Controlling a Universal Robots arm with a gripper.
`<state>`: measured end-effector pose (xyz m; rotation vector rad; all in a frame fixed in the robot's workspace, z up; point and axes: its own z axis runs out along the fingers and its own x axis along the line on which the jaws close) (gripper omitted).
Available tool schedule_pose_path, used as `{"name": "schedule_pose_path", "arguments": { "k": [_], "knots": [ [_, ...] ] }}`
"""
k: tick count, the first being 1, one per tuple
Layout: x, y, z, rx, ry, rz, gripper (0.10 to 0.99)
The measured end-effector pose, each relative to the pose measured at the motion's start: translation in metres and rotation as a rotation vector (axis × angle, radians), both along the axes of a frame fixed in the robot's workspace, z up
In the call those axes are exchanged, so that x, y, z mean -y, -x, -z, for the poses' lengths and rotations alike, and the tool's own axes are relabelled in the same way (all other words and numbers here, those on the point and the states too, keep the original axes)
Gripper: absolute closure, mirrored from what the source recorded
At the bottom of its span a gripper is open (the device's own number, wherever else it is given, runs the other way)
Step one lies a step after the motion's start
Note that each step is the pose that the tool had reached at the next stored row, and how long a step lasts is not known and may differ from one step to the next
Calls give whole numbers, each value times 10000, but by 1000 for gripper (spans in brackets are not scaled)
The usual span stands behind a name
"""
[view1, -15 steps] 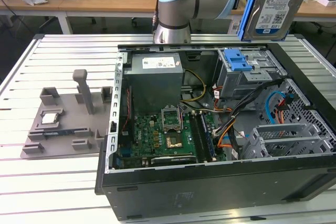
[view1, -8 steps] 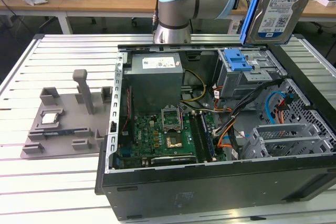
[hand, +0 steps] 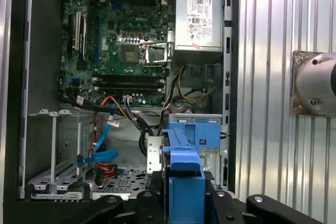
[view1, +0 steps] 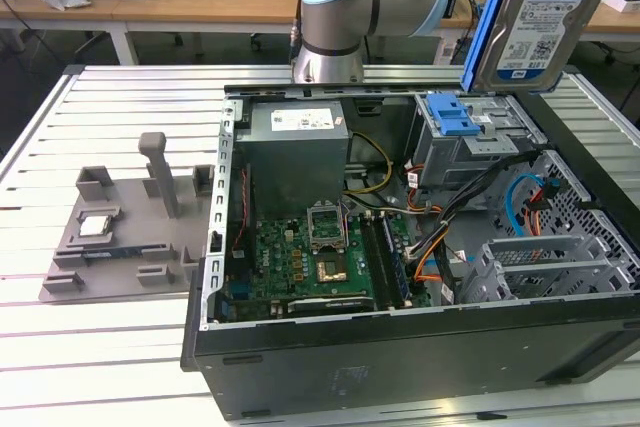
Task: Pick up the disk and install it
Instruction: 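Pick up the disk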
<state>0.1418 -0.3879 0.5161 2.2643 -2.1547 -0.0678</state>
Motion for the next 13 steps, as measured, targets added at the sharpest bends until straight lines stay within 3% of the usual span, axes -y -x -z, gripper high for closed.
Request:
{"name": "schedule_pose_path", "arguments": {
  "k": [7, 13],
  "knots": [
    [169, 0, 3, 0, -1, 0, 718],
    [272, 0, 6, 0, -1, 0, 718]
  ]
}}
